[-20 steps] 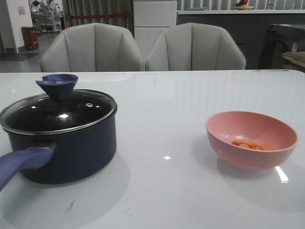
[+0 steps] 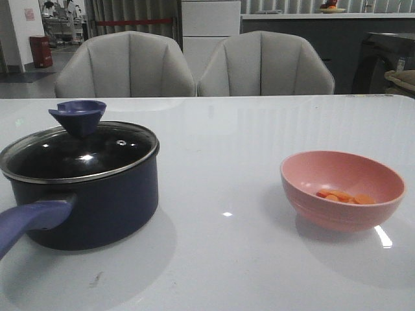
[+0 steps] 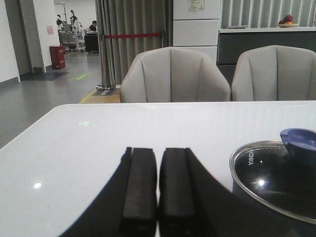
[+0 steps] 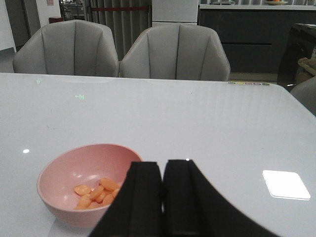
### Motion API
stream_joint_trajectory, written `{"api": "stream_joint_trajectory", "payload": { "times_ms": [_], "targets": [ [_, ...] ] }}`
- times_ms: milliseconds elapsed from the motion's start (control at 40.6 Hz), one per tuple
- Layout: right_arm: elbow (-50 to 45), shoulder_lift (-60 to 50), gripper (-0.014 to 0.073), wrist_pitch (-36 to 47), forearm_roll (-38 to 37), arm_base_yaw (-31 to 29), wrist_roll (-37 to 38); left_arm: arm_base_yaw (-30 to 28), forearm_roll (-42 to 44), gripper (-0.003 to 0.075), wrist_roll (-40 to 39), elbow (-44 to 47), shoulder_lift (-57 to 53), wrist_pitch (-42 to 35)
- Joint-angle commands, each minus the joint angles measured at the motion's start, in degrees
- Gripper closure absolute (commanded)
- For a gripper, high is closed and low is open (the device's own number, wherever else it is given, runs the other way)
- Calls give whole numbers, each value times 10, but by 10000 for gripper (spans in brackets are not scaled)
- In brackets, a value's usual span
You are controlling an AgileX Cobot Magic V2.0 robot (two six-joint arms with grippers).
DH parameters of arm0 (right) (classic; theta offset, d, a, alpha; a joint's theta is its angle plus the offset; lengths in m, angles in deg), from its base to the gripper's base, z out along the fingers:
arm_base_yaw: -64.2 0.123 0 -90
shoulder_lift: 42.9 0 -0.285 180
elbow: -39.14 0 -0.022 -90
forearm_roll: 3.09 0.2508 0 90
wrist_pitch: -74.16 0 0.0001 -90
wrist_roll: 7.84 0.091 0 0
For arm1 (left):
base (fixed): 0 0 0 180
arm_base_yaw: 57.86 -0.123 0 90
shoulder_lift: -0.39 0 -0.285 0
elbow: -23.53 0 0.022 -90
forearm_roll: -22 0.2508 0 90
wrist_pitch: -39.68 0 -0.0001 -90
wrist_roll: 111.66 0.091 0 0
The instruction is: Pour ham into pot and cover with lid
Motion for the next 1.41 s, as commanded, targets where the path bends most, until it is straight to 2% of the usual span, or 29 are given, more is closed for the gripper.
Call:
{"api": "stream_joint_trajectory", "payload": {
  "times_ms": [0,173,345,493,567,813,986,1380],
  "targets": [
    [-6,-12,444,50,-8,-5,-2,0,-5,606,-5,17,-12,-47],
    [-6,-12,444,50,-8,-5,-2,0,-5,606,-5,17,-12,-47],
    [-6,-12,444,50,-8,-5,-2,0,-5,606,-5,17,-12,-78],
    [-6,-12,444,50,-8,-5,-2,0,-5,606,-5,15,-12,-192],
    [-6,-12,444,50,-8,-5,-2,0,-8,606,-5,-8,-10,-208],
    [-6,-12,444,50,-8,-5,-2,0,-8,606,-5,-189,72,11],
    [-6,-12,444,50,-8,-5,-2,0,-52,606,-5,-261,140,125],
    [-6,-12,444,50,-8,-5,-2,0,-63,604,-5,-245,172,133]
  ]
}}
